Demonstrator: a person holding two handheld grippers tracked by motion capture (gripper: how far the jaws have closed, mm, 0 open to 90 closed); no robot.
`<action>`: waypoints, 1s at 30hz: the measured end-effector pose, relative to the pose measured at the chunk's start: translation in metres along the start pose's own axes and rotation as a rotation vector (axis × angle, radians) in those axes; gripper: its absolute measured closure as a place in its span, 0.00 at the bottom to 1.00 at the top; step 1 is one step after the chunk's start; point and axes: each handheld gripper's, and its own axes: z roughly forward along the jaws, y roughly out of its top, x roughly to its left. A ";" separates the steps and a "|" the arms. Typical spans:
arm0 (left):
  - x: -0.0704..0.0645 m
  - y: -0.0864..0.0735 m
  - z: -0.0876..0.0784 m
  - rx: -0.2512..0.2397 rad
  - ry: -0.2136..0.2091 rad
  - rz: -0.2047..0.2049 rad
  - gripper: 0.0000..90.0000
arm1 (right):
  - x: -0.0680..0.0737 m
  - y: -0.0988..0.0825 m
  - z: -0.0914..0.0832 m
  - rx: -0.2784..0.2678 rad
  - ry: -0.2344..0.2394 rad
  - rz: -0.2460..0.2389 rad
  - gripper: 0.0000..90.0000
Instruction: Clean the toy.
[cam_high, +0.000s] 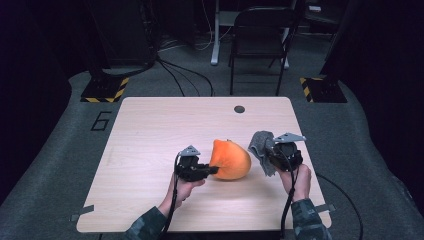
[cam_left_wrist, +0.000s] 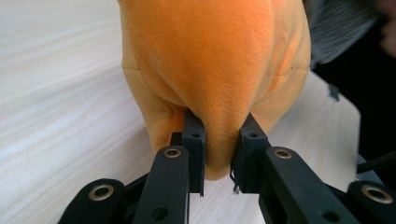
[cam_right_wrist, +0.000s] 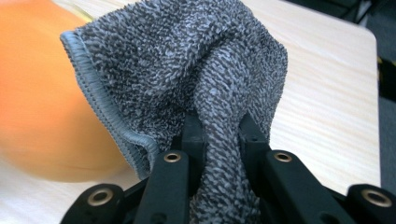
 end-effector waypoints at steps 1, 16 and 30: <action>0.003 -0.002 0.003 0.004 -0.004 -0.018 0.86 | 0.007 0.004 -0.003 -0.008 0.006 -0.022 0.86; 0.003 -0.009 0.010 0.003 0.040 0.034 0.84 | 0.096 0.014 0.030 -0.020 0.064 -0.248 0.86; 0.004 -0.009 0.011 -0.001 0.039 0.071 0.83 | 0.040 -0.017 0.059 0.124 0.014 -0.111 0.86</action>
